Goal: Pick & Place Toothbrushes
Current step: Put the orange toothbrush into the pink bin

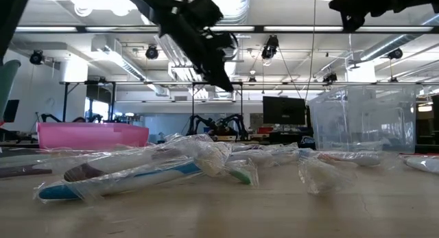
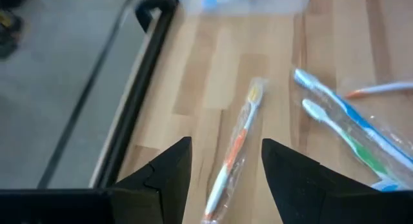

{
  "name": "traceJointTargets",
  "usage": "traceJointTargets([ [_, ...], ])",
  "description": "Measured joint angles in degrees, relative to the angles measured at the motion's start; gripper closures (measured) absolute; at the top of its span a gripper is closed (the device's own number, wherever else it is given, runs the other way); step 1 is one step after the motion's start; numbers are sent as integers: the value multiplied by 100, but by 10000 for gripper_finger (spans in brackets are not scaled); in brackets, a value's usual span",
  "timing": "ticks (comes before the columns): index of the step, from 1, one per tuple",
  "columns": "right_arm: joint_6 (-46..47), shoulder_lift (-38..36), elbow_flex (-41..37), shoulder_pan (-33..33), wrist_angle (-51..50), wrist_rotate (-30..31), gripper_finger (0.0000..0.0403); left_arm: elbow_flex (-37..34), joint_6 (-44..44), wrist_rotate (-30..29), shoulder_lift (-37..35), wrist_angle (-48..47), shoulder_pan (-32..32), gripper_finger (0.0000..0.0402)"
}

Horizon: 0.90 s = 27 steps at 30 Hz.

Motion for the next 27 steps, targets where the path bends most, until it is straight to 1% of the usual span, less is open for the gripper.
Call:
traceJointTargets([
  [4, 24, -3, -145, 2, 1, 1, 394, 818, 166, 7, 726, -691, 0, 209],
  [7, 7, 3, -185, 0, 1, 2, 394, 1371, 311, 14, 1220, -1038, 0, 209],
  [14, 6, 46, -190, 1, 7, 2, 394, 2293, 737, 42, 2121, -1837, 5, 209],
  [19, 29, 46, -190, 1, 5, 3, 394, 2670, 905, 40, 2518, -2040, 15, 209],
  [27, 30, 46, -190, 0, 7, 3, 394, 2879, 1017, 64, 2828, -2069, 42, 209],
])
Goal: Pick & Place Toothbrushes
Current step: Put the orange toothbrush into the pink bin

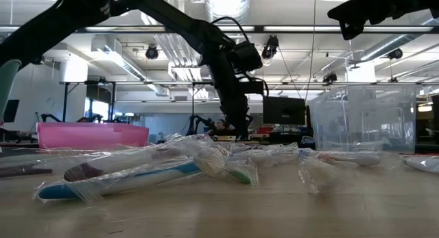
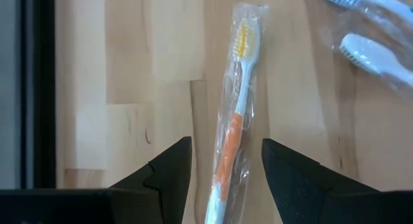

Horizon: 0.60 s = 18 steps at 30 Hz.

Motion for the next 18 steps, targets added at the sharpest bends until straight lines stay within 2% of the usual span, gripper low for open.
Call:
traceJointTargets([
  [10, 3, 0, 0, 2, 0, 0, 394, -36, 31, 22, 65, -5, 55, 209],
  [15, 4, 0, 0, 2, 0, 0, 394, -118, 23, 465, 63, 55, 168, 213],
  [18, 7, 0, 0, 2, 0, 0, 394, -213, 11, 494, 63, 75, 206, 221],
])
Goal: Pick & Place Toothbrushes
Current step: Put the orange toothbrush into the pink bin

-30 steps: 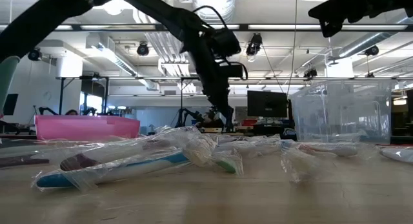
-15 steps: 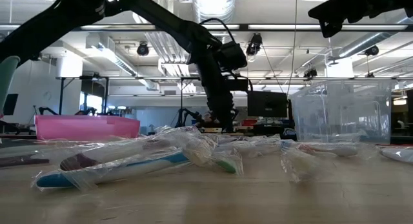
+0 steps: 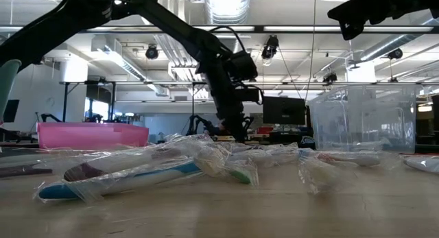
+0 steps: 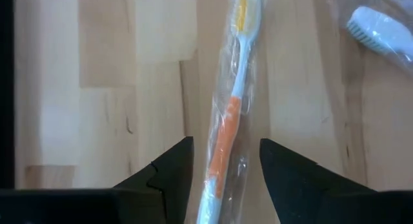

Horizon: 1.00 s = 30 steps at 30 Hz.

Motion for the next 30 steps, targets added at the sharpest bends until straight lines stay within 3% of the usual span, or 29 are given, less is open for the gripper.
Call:
traceJointTargets([
  [22, -4, 0, 0, 0, 0, 0, 394, -396, -176, -26, -7, 210, 52, 246],
  [30, -5, 0, 0, 0, 2, 0, 394, -394, -181, -74, -7, 217, 52, 276],
])
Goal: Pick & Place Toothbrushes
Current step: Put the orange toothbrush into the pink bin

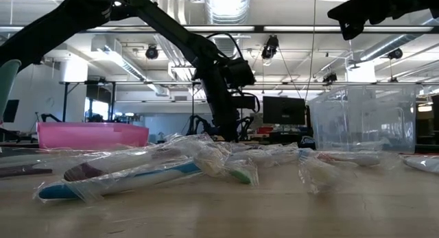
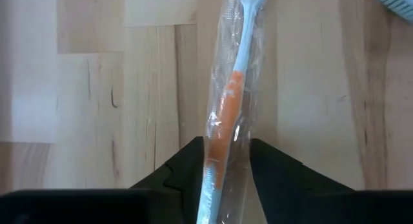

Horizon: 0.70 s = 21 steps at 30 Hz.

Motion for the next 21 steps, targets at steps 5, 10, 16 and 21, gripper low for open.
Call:
traceJointTargets([
  [5, 1, 0, 0, 0, -2, 2, 394, 0, -1, -38, -1, 1, 0, 303],
  [10, -1, 0, 0, 0, -2, 2, 394, 0, -1, -38, 0, 2, 0, 331],
  [16, -1, 0, 0, 0, 0, 2, 394, 2, -1, -38, -2, 15, 0, 366],
  [21, -1, 0, 0, 0, 0, 2, 394, 13, -10, -37, -5, 32, 0, 391],
])
